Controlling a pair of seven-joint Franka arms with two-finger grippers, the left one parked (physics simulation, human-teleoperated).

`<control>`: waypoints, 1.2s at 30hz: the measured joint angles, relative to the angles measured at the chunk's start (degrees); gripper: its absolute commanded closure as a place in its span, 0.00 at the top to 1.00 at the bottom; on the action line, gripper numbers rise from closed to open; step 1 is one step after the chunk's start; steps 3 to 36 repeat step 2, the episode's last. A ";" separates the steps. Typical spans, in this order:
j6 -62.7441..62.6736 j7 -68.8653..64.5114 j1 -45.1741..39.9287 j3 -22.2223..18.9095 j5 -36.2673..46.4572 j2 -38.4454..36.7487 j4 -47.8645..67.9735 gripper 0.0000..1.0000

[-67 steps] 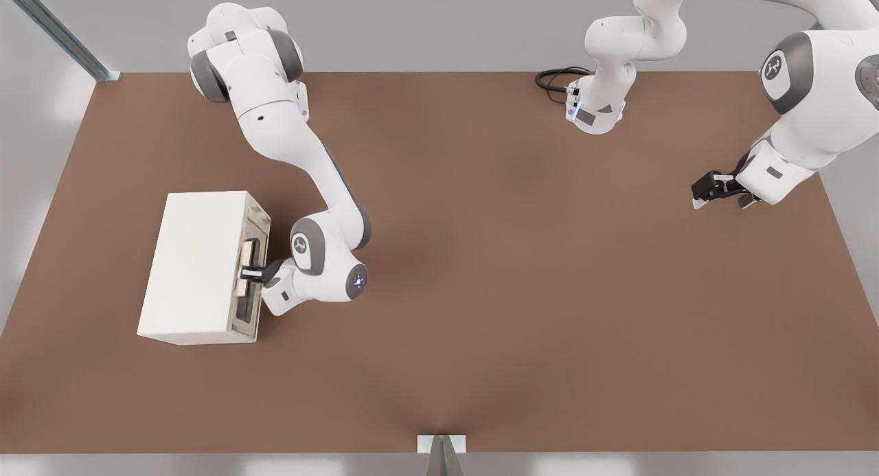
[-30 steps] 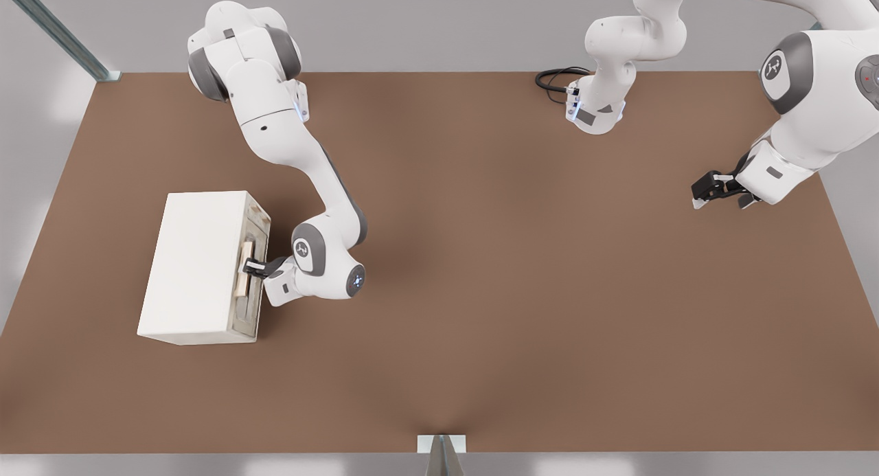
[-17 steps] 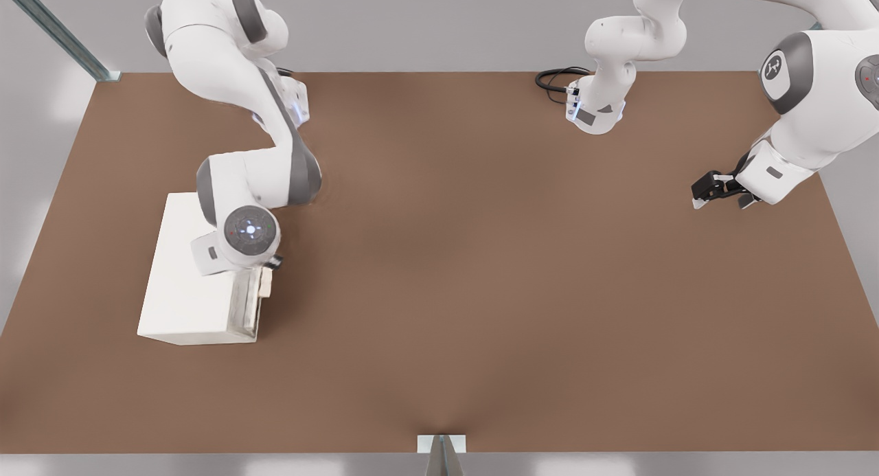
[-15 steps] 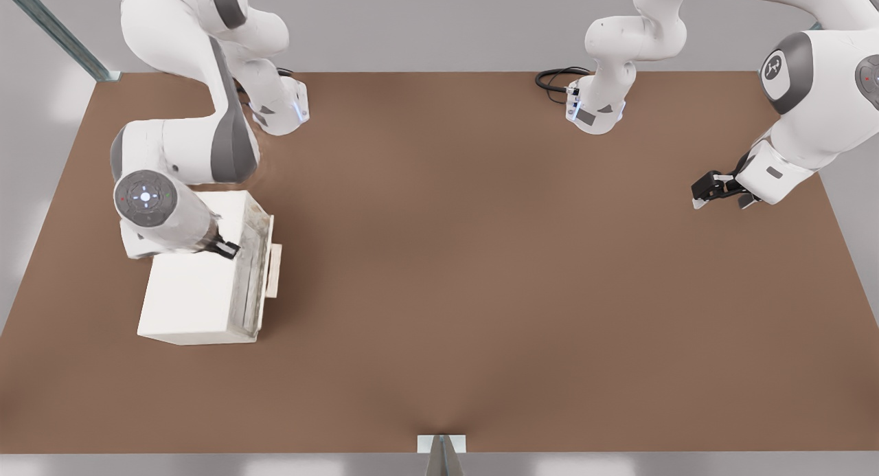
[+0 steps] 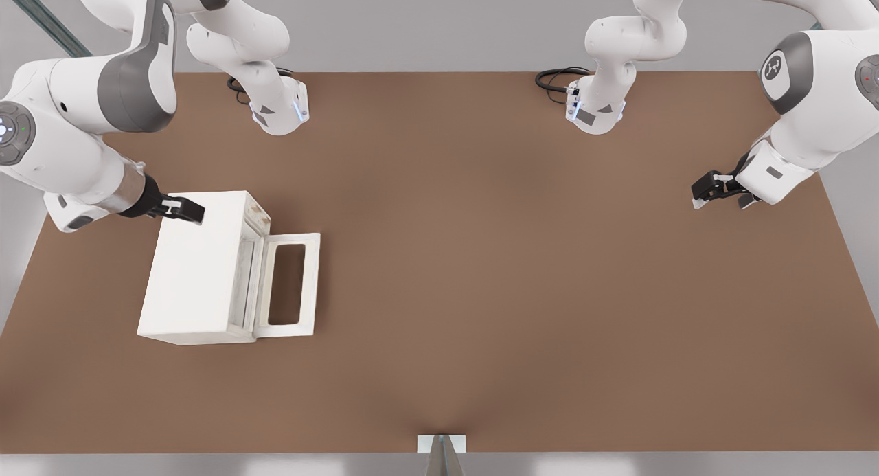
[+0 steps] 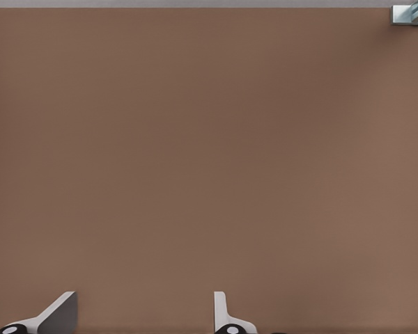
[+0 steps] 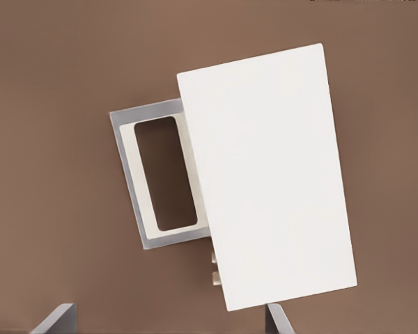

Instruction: Keep left arm still and open the oven door with right arm

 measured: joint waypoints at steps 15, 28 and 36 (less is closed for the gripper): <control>-0.02 -1.72 -0.02 0.00 0.06 0.01 0.00 1.00; -0.02 -1.72 -0.02 0.00 0.06 0.01 0.00 1.00; -0.02 -1.72 -0.02 0.00 0.06 0.01 0.00 1.00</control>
